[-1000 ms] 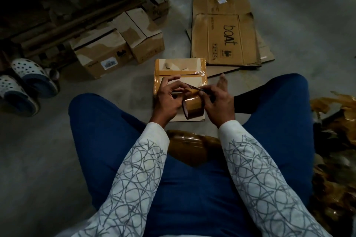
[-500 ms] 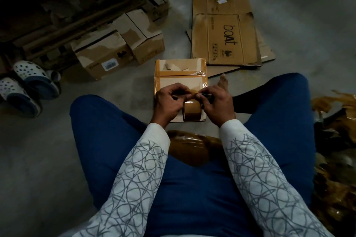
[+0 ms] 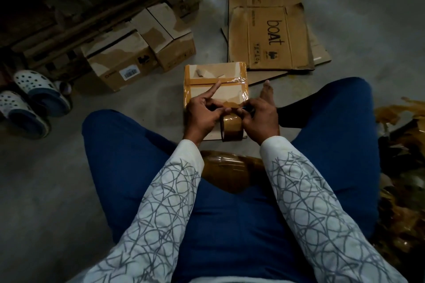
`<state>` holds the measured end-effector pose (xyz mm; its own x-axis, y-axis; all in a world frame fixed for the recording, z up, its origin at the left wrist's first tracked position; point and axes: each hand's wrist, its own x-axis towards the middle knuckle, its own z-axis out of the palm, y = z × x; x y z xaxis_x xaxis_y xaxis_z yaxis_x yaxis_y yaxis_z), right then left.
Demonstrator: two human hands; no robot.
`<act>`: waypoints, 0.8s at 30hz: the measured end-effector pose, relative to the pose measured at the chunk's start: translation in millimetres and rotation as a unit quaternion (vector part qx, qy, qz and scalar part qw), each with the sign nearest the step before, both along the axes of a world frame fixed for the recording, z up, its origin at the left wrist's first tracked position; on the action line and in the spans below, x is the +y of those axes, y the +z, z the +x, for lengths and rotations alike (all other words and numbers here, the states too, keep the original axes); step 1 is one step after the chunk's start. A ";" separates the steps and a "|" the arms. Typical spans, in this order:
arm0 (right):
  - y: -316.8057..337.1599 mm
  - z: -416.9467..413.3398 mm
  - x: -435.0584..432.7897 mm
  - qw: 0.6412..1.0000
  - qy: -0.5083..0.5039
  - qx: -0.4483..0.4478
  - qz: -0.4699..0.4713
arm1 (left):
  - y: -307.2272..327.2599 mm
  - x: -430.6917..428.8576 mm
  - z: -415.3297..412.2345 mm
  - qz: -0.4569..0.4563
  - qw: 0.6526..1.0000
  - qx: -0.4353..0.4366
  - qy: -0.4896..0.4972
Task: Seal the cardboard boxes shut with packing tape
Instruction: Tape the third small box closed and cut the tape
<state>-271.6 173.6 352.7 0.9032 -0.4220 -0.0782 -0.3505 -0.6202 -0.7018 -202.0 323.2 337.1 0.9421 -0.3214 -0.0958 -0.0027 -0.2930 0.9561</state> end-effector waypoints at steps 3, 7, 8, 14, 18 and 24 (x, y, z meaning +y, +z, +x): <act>-25.5 12.9 -4.6 0.998 -0.012 0.051 0.020 | -15.6 -0.1 11.5 -0.019 0.997 0.073 0.000; -49.8 34.0 -11.5 0.991 -0.001 0.130 -0.031 | -46.9 7.4 30.2 -0.019 0.972 0.214 0.094; -54.8 38.1 -14.4 0.988 0.012 0.150 -0.047 | -52.8 9.2 32.3 0.002 0.966 0.231 0.112; -98.6 57.4 -34.8 0.959 0.073 0.270 -0.039 | -84.2 12.7 31.5 0.089 0.947 0.304 0.046; -126.8 66.1 -47.0 0.945 0.122 0.303 0.006 | -104.2 14.8 34.0 0.160 0.929 0.330 0.038; -161.4 83.5 -72.8 0.954 0.093 0.282 0.053 | -148.4 24.9 64.7 0.191 0.909 0.360 0.091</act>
